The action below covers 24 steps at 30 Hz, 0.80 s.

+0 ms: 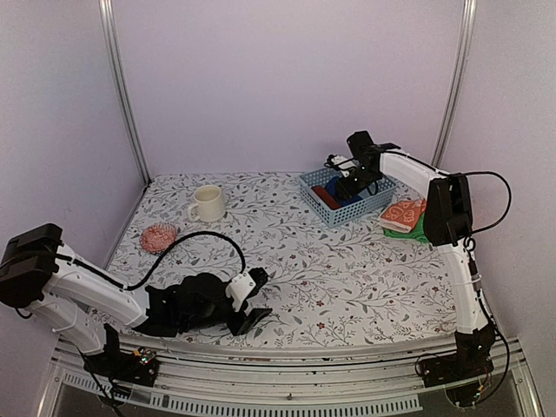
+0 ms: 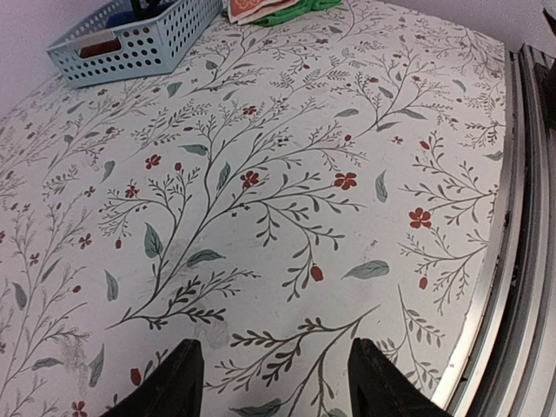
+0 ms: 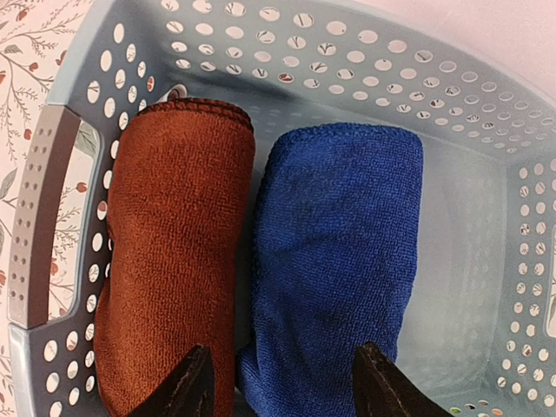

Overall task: Roll the towels
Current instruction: Place the towel in the storage box, then adjust the towel in the storage box.

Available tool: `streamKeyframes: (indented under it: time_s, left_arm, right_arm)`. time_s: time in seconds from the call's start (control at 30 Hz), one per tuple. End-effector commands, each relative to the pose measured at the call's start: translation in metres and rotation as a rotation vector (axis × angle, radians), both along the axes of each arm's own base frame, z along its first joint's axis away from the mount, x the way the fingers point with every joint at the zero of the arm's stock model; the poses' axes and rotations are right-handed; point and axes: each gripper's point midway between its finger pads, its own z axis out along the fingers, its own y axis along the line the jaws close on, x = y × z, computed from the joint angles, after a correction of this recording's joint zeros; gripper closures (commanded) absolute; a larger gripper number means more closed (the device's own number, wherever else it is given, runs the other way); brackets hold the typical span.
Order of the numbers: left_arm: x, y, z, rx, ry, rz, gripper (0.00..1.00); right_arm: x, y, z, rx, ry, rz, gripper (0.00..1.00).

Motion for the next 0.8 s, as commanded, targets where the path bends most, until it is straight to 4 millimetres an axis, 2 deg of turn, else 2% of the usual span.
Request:
streamKeyframes:
  time_s: [0.0, 0.17, 0.33, 0.43, 0.77]
  left_arm:
    - [0.002, -0.005, 0.008, -0.023, -0.016, -0.005, 0.42]
    - [0.003, -0.004, 0.011, -0.026, -0.019, -0.002, 0.42]
    - [0.002, -0.004, 0.012, -0.028, -0.016, -0.005, 0.42]
    - [0.003, -0.006, 0.013, -0.029, -0.018, -0.006, 0.42]
    - [0.000, -0.006, 0.015, -0.031, -0.008, -0.005, 0.42]
  right_arm:
    - [-0.005, 0.002, 0.028, 0.028, -0.027, 0.014, 0.43]
    - [0.001, -0.006, 0.058, 0.078, -0.077, 0.004, 0.43]
    - [0.019, -0.030, 0.067, 0.058, -0.135, -0.050, 0.43]
    - [0.032, -0.045, 0.057, 0.003, -0.165, -0.081, 0.43]
    - [0.066, -0.069, 0.009, -0.129, -0.210, -0.117, 0.44]
